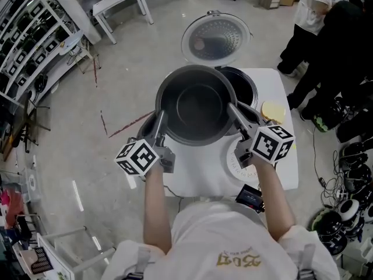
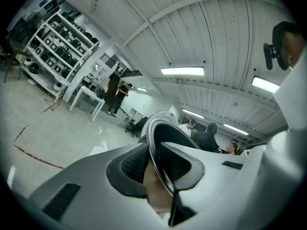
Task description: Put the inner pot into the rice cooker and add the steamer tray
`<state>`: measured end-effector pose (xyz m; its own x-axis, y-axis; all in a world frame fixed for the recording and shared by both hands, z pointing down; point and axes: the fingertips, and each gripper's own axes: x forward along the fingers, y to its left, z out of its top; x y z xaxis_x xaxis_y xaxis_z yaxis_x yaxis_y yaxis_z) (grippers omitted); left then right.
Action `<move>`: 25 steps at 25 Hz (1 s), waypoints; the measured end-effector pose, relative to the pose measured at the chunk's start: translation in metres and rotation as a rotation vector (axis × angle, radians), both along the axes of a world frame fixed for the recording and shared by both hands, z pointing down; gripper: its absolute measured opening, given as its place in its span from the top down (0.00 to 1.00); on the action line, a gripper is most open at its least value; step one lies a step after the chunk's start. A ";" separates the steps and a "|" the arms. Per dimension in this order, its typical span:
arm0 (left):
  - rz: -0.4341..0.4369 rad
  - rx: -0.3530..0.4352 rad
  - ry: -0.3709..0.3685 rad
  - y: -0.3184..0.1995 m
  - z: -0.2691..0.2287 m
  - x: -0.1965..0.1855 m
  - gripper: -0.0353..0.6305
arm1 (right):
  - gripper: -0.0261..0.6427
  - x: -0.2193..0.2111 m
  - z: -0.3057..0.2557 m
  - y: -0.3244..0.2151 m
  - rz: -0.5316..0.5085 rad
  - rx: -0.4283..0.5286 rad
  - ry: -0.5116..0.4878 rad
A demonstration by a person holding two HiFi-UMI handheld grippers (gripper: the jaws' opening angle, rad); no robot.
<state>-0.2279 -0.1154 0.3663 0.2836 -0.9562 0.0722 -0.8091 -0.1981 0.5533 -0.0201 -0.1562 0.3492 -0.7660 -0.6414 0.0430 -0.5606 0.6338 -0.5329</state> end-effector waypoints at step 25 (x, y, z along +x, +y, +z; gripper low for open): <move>0.117 0.025 0.038 -0.089 -0.009 0.053 0.81 | 0.85 0.059 -0.008 -0.066 0.115 -0.019 -0.057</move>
